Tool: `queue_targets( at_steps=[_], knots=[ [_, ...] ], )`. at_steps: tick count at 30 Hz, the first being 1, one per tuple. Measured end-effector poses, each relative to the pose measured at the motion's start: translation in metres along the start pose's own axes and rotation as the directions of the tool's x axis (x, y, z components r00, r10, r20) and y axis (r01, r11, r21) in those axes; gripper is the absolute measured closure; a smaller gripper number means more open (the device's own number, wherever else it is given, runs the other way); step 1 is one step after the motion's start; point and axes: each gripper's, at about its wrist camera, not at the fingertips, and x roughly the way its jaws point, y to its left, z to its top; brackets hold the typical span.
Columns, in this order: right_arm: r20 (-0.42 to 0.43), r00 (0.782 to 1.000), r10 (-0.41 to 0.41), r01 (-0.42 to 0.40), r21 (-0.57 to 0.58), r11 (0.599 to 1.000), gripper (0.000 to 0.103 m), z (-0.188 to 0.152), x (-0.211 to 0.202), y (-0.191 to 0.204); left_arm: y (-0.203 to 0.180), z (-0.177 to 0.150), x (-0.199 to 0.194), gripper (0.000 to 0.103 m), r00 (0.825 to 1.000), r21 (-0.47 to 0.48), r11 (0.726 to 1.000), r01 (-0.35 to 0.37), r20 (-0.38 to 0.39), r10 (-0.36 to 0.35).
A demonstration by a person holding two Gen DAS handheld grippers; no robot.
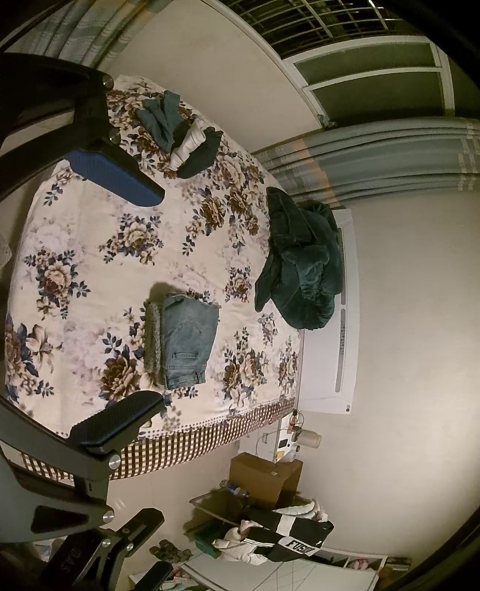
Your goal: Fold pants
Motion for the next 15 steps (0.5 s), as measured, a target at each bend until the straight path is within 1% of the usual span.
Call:
queue_targets(
  at_steps=[15],
  knots=[
    [0.004,0.999,0.035,-0.035,-0.018,0.999,0.000,0.002,-0.006,0.005,0.000,-0.006,-0.010,0.001,1.000,-0.004,1.000,-0.003,0.001,0.003]
  ],
)
